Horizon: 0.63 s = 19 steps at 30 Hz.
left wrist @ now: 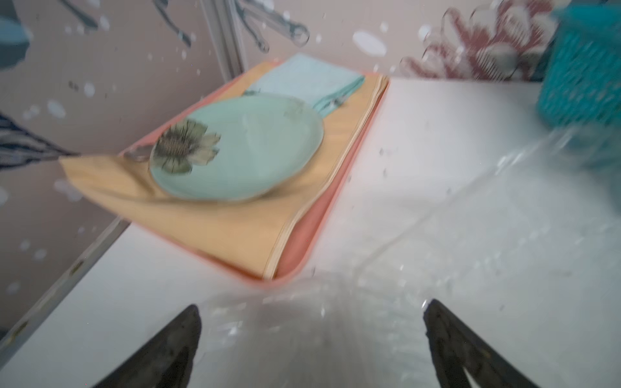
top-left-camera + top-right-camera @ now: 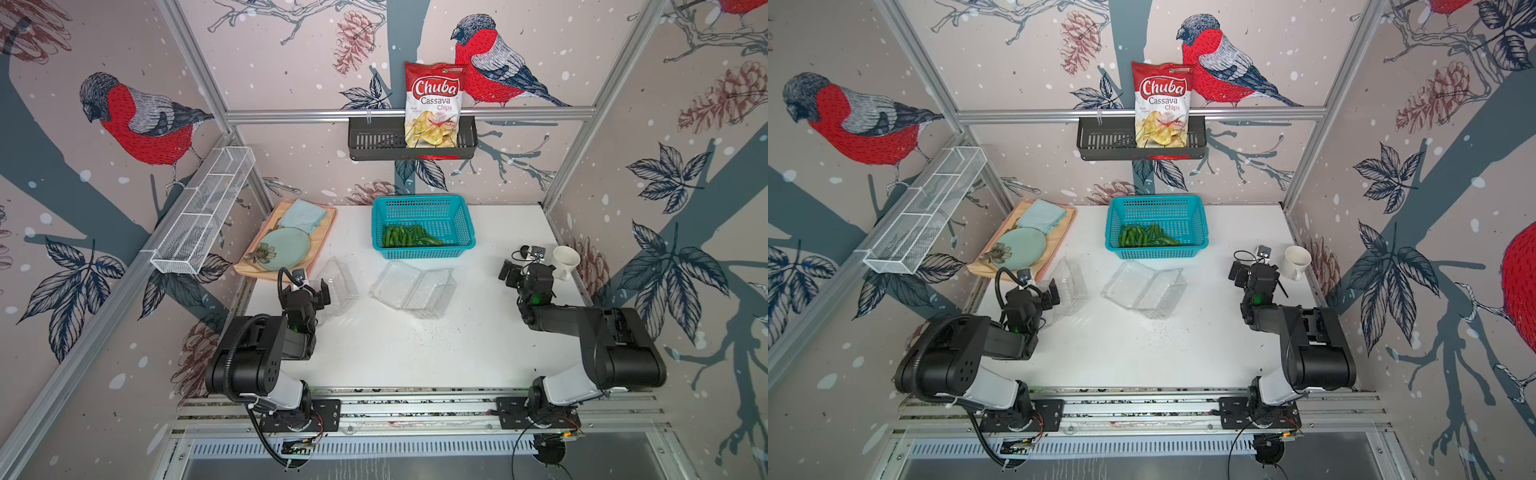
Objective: Take small green peppers out of containers
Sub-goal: Reset both arms
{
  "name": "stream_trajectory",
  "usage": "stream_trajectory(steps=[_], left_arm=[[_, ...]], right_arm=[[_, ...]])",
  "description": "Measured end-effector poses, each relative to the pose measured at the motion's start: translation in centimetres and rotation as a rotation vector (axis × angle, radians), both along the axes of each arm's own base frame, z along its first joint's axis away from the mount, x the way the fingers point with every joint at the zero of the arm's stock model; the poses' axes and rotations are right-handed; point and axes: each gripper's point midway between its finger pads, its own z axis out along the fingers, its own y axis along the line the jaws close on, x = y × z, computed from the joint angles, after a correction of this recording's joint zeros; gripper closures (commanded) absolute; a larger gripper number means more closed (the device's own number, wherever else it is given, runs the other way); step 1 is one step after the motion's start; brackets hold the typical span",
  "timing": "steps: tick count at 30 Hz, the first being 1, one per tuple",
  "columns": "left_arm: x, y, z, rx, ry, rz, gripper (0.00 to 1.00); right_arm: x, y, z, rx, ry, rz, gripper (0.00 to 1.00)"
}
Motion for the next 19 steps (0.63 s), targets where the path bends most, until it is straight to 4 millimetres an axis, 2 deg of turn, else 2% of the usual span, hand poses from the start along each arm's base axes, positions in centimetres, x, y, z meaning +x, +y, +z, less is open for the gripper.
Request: stream_trajectory(steps=[2, 5, 8, 9, 12, 19], left_arm=[[0.7, -0.6, 1.7, -0.005, -0.055, -0.036, 0.0], [0.8, -1.2, 1.2, -0.006, -0.037, -0.071, 0.0], [0.8, -1.6, 1.2, -0.012, -0.034, -0.094, 0.0], [0.8, -1.7, 1.1, -0.013, -0.032, -0.1, 0.0], [0.9, -1.9, 1.1, -0.016, -0.031, -0.111, 0.0], [1.1, -2.0, 1.0, -0.017, -0.025, -0.115, 0.0]], right_arm=[[-0.9, -0.2, 0.0, -0.015, -0.02, 0.001, 0.01], [-2.0, -1.3, 0.2, -0.017, -0.066, -0.031, 0.0], [-3.4, -0.5, -0.8, -0.028, -0.087, 0.0, 0.0], [-3.5, -0.3, -0.7, -0.036, -0.087, 0.01, 0.0], [-2.8, -0.3, 1.5, -0.031, -0.172, 0.012, 0.0], [-2.6, -0.3, 2.1, -0.031, -0.19, 0.012, 0.0]])
